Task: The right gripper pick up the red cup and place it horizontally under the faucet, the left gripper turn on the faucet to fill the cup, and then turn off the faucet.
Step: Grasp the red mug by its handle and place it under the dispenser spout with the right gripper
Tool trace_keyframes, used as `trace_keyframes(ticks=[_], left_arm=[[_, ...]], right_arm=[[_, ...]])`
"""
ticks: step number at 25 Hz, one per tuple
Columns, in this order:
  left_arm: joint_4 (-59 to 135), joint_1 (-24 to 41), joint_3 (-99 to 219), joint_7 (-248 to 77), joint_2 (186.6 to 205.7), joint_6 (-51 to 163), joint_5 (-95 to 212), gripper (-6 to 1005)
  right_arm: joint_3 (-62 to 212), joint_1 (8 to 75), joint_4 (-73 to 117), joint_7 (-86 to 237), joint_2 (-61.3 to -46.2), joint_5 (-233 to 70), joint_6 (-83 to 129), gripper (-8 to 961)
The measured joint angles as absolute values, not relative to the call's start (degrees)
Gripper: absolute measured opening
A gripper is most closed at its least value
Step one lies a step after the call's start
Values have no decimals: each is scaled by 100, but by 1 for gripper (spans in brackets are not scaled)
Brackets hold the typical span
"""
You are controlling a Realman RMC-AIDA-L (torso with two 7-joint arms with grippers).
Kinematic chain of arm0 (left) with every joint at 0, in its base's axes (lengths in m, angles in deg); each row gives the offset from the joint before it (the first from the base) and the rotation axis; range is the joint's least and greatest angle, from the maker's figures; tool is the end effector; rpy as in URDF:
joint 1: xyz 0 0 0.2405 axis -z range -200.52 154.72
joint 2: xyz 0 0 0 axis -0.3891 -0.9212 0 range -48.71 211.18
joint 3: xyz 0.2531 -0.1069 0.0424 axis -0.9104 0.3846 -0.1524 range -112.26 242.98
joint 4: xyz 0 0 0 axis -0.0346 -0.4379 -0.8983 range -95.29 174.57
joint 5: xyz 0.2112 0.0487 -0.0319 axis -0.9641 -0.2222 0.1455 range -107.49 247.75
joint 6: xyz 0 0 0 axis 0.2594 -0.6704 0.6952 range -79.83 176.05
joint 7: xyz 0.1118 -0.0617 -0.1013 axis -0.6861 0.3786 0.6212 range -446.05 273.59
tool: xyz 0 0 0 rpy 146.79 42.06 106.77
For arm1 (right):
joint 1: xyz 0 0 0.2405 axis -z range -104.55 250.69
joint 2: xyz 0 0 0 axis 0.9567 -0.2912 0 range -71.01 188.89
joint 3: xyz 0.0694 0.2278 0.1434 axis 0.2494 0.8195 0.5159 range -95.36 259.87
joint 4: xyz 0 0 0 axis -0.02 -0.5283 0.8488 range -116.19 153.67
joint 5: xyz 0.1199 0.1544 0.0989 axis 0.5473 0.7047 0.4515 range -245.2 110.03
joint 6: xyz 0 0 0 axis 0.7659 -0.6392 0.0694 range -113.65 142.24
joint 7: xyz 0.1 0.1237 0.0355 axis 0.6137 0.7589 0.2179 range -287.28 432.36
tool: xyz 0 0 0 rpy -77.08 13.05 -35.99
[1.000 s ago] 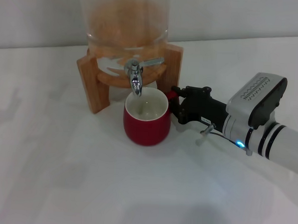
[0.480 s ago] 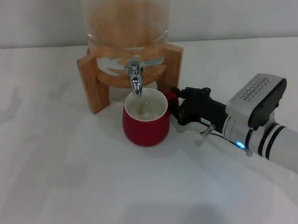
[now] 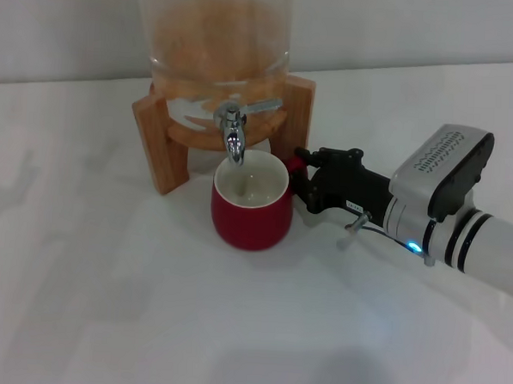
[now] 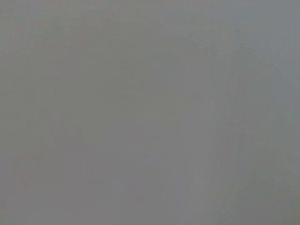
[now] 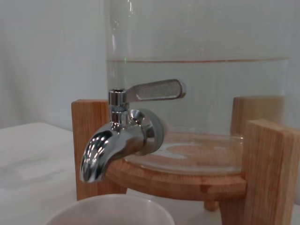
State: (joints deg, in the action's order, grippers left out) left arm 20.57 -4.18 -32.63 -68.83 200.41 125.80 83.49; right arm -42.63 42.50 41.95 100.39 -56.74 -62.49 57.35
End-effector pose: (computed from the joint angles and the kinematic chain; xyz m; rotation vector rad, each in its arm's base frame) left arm -0.3140 0.3517 0.0167 -1.4757 -0.3782 -1.0235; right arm 0.2749 0.3929 -0.1097 -2.2273 0.5155 0.6075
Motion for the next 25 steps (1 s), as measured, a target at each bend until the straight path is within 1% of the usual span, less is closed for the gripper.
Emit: trace_keyframes(ticks=[25], left_arm=[[2063,-427,-3263,-6890,20032,12580,8349,879]], right_arm=[[-4260,4342,4103,10013,-5682,-6267,5843,246]])
